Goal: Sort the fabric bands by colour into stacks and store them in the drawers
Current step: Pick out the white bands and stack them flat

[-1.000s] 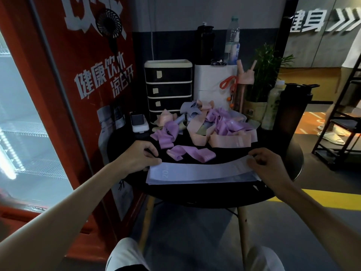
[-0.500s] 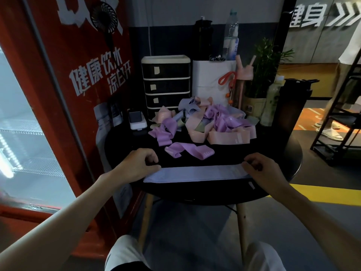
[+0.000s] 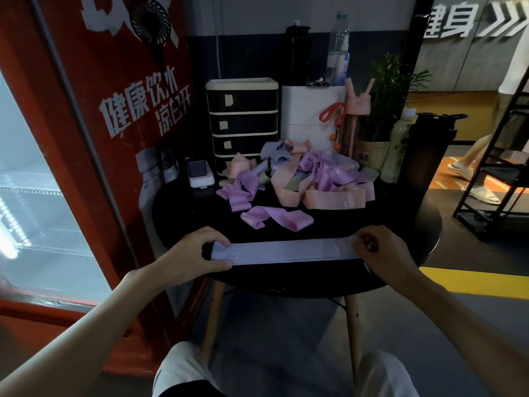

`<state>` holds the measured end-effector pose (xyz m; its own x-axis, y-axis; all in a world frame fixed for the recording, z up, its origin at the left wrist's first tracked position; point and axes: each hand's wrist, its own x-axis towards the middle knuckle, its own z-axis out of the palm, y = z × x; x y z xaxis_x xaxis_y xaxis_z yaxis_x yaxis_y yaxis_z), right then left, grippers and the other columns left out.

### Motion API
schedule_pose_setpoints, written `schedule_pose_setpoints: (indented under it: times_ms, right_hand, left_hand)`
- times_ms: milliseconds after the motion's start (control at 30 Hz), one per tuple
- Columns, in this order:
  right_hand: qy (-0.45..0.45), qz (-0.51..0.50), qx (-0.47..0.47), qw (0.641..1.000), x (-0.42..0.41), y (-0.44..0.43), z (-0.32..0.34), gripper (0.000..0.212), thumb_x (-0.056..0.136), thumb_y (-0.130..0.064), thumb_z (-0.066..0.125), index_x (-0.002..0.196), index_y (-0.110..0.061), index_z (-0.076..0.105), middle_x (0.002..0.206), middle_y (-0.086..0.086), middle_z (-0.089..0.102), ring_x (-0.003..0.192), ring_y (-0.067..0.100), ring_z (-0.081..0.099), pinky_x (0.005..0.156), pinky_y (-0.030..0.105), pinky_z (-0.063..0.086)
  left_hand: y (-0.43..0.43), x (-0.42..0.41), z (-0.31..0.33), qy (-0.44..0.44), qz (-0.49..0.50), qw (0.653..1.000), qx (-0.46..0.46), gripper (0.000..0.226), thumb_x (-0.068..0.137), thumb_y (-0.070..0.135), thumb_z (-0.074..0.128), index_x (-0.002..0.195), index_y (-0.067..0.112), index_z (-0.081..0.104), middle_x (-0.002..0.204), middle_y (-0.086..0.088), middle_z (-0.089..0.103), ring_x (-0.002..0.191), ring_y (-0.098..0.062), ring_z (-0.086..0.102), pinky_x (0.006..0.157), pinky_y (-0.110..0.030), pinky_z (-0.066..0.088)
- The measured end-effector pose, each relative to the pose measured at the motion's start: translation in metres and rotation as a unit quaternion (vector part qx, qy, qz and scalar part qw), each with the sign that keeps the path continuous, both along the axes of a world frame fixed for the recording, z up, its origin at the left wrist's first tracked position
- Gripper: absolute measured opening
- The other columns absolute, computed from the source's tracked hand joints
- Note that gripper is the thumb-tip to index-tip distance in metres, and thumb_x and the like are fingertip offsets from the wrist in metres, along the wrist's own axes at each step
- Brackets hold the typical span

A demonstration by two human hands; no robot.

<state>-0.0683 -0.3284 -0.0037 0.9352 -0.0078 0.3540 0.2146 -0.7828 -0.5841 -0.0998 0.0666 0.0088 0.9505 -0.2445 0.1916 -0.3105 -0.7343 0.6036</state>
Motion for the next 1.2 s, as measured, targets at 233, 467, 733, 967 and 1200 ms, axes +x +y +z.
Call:
schedule_pose_setpoints:
  times_ms: [233, 467, 733, 967, 1200]
  right_hand:
    - [0.042, -0.027, 0.018, 0.999, -0.003, 0.006, 0.008, 0.025, 0.083, -0.018, 0.073, 0.106, -0.019, 0.063, 0.083, -0.005, 0.062, 0.084, 0.021, 0.061, 0.084, 0.052, 0.051]
    - [0.047, -0.048, 0.105, 0.992, -0.002, 0.007, 0.014, 0.035, 0.083, 0.0, 0.07, 0.115, -0.006, 0.058, 0.08, 0.003, 0.06, 0.08, 0.022, 0.061, 0.07, 0.032, 0.05]
    - [0.06, -0.014, 0.062, 0.996, 0.001, -0.001, 0.011, 0.03, 0.085, -0.009, 0.069, 0.113, -0.008, 0.061, 0.097, 0.011, 0.061, 0.085, 0.024, 0.061, 0.075, 0.039, 0.053]
    - [0.049, 0.013, -0.043, 0.998, 0.008, -0.012, -0.008, 0.031, 0.079, -0.048, 0.063, 0.098, -0.025, 0.069, 0.11, 0.002, 0.057, 0.097, 0.019, 0.058, 0.085, 0.047, 0.052]
    - [0.056, 0.003, -0.096, 0.994, -0.012, 0.008, 0.013, 0.03, 0.089, -0.037, 0.064, 0.117, -0.026, 0.065, 0.137, -0.006, 0.046, 0.127, 0.027, 0.037, 0.103, 0.043, 0.028]
  left_hand:
    - [0.004, 0.0, -0.006, -0.022, 0.0, 1.0, -0.018, 0.043, 0.061, 0.063, 0.076, 0.097, 0.041, 0.067, 0.111, 0.017, 0.062, 0.106, -0.003, 0.058, 0.092, -0.027, 0.047]
    - [0.005, 0.003, -0.011, -0.041, 0.003, 0.999, -0.025, 0.039, 0.067, 0.049, 0.085, 0.1, 0.038, 0.066, 0.11, 0.018, 0.063, 0.105, 0.001, 0.057, 0.085, -0.016, 0.039]
    - [0.004, 0.004, -0.01, -0.036, -0.001, 0.999, -0.027, 0.043, 0.06, 0.061, 0.076, 0.097, 0.041, 0.066, 0.108, 0.017, 0.064, 0.106, -0.002, 0.058, 0.08, -0.018, 0.041]
    - [0.006, 0.007, -0.009, -0.038, 0.002, 0.999, -0.023, 0.034, 0.073, 0.034, 0.087, 0.095, 0.042, 0.064, 0.11, 0.016, 0.062, 0.105, -0.003, 0.057, 0.084, -0.022, 0.04]
    - [0.002, 0.003, -0.014, -0.049, -0.031, 0.998, -0.008, 0.039, 0.073, 0.056, 0.076, 0.109, 0.041, 0.068, 0.127, 0.024, 0.051, 0.12, 0.0, 0.047, 0.099, -0.016, 0.033]
